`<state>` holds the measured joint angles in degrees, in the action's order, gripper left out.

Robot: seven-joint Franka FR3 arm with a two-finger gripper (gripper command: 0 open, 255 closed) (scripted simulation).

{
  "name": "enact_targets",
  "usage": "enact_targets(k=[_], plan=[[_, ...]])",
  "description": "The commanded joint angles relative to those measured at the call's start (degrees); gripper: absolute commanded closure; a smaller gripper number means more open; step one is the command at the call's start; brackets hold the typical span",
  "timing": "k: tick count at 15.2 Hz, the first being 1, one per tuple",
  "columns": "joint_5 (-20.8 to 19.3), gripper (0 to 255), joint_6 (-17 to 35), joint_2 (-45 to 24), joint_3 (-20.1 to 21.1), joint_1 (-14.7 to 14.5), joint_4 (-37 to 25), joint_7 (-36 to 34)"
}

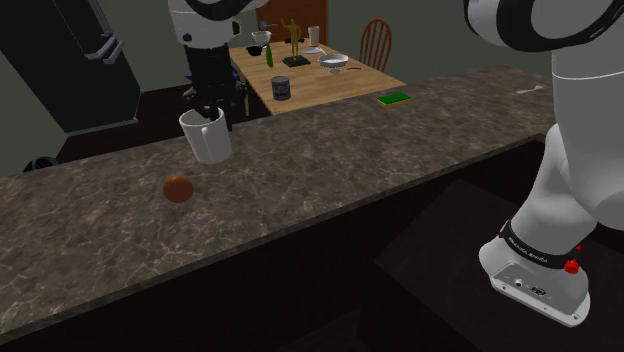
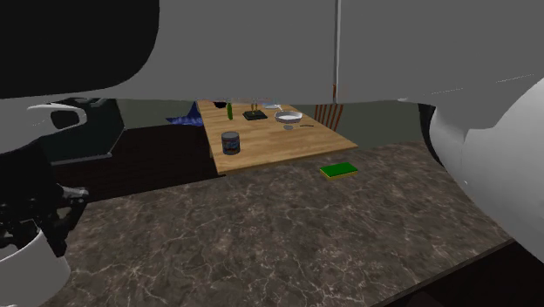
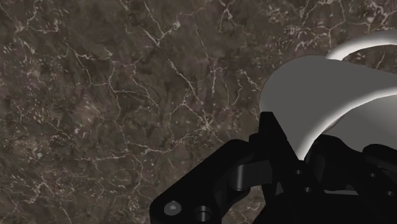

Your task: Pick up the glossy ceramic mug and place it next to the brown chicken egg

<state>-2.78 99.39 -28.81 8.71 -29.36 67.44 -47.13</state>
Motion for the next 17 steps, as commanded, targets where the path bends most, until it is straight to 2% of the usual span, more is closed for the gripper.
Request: enact_targets(k=[1,17], plan=[[0.0,255,1.6,0.2,0.0,0.0,1.7,-0.1],[-0.1,255,13.6,-0.4,-0.2,0.4,13.2,-0.2]])
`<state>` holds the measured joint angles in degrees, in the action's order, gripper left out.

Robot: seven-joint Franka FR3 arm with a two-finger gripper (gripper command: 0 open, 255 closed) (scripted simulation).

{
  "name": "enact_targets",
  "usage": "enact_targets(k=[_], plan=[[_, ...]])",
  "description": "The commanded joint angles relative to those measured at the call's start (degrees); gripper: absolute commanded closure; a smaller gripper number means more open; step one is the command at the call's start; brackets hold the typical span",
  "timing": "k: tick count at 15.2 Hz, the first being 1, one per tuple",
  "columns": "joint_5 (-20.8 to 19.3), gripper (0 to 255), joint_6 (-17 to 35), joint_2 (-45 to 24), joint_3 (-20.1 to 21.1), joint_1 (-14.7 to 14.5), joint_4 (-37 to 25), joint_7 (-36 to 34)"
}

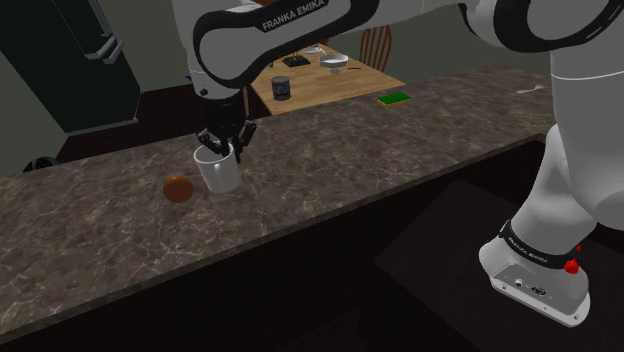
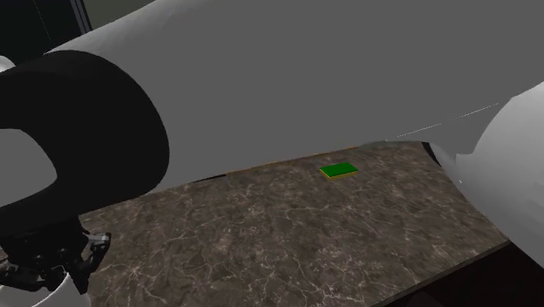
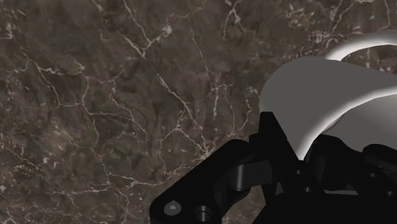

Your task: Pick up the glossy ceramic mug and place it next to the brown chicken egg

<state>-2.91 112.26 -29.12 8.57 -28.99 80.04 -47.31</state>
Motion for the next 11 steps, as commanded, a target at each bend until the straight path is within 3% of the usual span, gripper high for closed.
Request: enact_targets(k=[1,11], plan=[[0.0,255,1.5,-0.2,0.0,0.0,1.2,0.0],[-0.4,255,7.9,-2.4,-0.2,0.0,5.5,-0.1]])
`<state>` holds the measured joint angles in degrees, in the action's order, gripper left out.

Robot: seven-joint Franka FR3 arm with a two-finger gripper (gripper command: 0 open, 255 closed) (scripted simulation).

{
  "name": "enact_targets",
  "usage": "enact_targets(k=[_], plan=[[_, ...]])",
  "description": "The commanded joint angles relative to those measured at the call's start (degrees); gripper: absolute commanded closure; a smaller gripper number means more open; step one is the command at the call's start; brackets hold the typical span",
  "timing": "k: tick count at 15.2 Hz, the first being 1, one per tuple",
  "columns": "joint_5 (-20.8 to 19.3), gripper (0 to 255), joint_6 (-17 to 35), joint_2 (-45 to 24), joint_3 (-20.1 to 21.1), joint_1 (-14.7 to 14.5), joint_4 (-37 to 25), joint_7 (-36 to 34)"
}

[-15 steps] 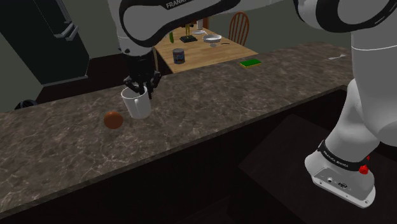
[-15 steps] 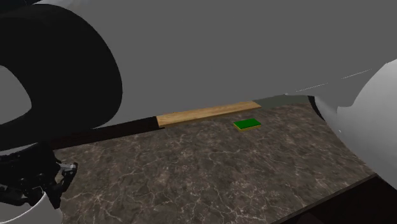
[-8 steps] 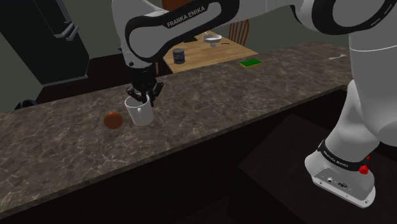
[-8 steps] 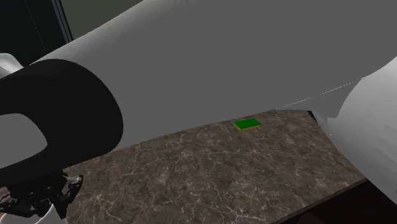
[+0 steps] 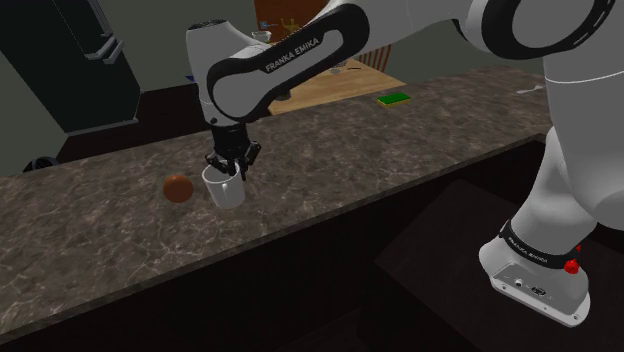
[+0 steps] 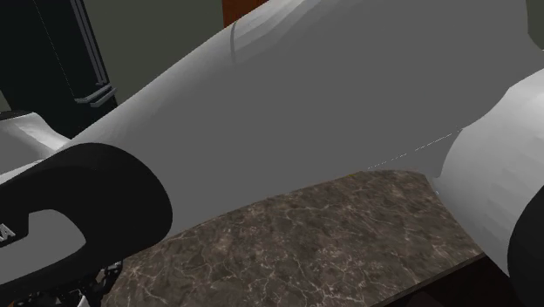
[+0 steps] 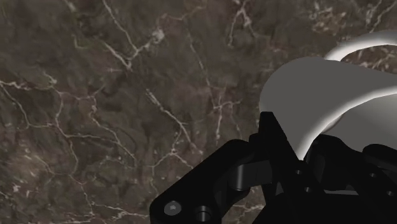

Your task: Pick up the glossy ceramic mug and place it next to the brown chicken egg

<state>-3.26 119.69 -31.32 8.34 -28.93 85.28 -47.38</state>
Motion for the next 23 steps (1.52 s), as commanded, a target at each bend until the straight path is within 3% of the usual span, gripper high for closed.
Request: enact_targets(k=[1,7,8,13,17,23], plan=[[0.0,255,0.5,-0.2,0.0,0.0,0.2,-0.1],[0.0,255,0.5,-0.2,0.0,0.0,0.2,-0.1],[0.0,0,0.5,-0.2,0.0,0.0,0.2,0.0],[0.0,0,0.5,-0.2,0.0,0.0,0.2,0.0],[0.4,0,-5.3,2.5,0.2,0.2,-2.9,0.2],[0.4,0,-5.3,2.5,0.2,0.2,-2.9,0.2]])
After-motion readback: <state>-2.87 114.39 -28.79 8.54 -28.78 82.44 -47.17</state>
